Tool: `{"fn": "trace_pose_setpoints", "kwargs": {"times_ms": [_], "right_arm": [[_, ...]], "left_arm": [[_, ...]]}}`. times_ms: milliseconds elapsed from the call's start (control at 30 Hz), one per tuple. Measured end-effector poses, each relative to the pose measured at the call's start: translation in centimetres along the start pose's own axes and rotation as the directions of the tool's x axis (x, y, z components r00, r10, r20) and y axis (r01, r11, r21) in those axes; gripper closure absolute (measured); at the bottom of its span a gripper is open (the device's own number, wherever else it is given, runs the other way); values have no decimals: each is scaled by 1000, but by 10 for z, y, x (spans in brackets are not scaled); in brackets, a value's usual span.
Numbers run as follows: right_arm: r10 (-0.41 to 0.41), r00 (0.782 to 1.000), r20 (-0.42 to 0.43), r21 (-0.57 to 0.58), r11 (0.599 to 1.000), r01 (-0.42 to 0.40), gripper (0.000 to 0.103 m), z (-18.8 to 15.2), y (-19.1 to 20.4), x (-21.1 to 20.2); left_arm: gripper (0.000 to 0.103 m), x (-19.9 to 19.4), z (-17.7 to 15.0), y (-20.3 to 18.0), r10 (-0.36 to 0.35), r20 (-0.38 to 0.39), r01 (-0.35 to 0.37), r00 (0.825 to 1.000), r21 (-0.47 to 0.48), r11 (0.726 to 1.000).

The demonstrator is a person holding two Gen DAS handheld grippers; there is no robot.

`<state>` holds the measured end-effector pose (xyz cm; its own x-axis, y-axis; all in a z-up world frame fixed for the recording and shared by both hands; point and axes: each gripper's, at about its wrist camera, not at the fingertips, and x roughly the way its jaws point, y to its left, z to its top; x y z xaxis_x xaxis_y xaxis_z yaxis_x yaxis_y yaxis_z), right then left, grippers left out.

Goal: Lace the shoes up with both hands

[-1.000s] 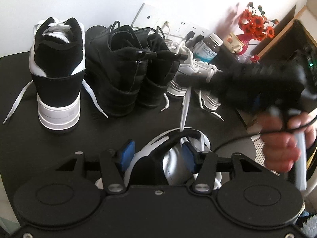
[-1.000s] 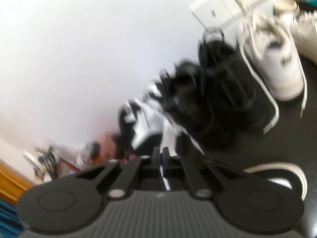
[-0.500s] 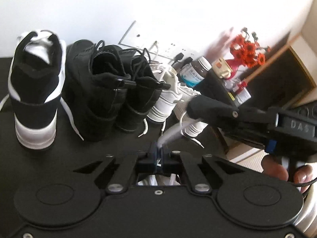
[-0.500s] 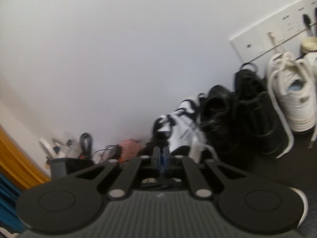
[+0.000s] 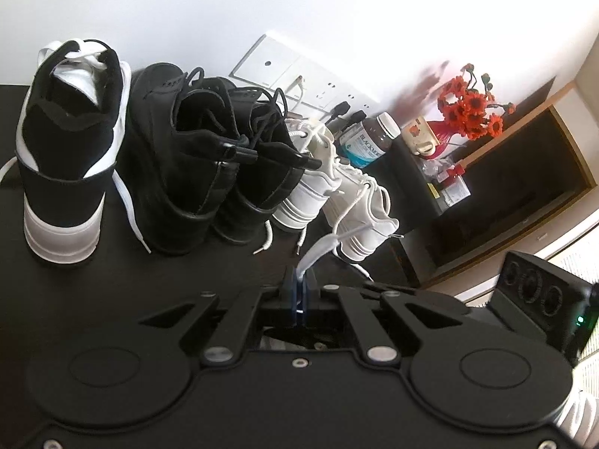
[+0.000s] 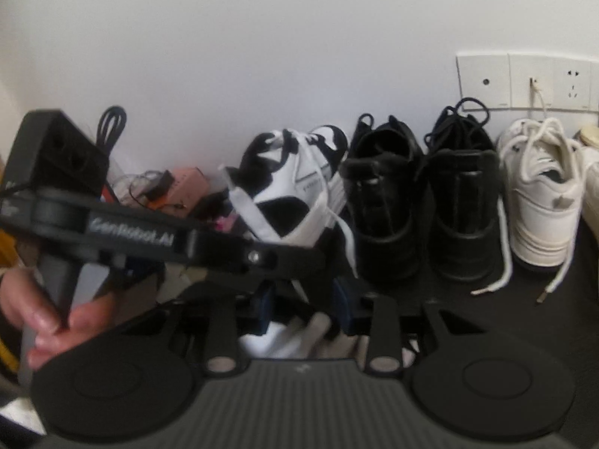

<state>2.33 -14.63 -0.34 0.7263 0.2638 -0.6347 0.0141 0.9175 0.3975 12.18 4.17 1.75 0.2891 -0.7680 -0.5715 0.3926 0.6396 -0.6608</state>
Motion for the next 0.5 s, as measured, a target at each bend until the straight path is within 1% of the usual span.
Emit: {"fn": "trace_pose_setpoints", "kwargs": {"times_ms": [33,100,167,200,233,267,333,400,433,500], "right_arm": [[16,1000,4,16,1000,-16,88,0,-2,0],[40,999,19,50,998,-40,97,1,-6,-2],[64,998,23,118,991,-66,100,2,-12,-3],[70,997,23,164,984,-73,100,3,-17,-4],[77,997,31,209,975,-81,100,3,-22,-4],[82,996,46,253,963,-91,100,3,-28,-5],[107,991,85,330,935,-129,100,3,-37,-8],[131,983,127,379,909,-170,100,5,-42,-15],[128,983,130,377,911,-169,100,7,-42,-18],[117,985,127,361,920,-156,100,10,-40,-18]], "left_arm": [[102,-2,0,0,-1,7,1,1000,-3,1000],[102,-6,1,0,-10,21,10,1000,-2,1000],[97,-10,2,-3,-6,29,5,1000,27,1000],[98,-13,3,-5,-2,33,1,999,45,999],[90,-16,3,-8,-3,32,1,999,66,998],[73,-21,2,-11,3,32,-6,999,99,995],[51,-28,-3,-17,40,34,-45,999,182,982],[54,-30,-12,-22,101,19,-103,995,266,958],[54,-31,-18,-24,115,2,-110,993,297,948],[55,-34,-29,-33,121,-24,-104,992,367,924]]}}
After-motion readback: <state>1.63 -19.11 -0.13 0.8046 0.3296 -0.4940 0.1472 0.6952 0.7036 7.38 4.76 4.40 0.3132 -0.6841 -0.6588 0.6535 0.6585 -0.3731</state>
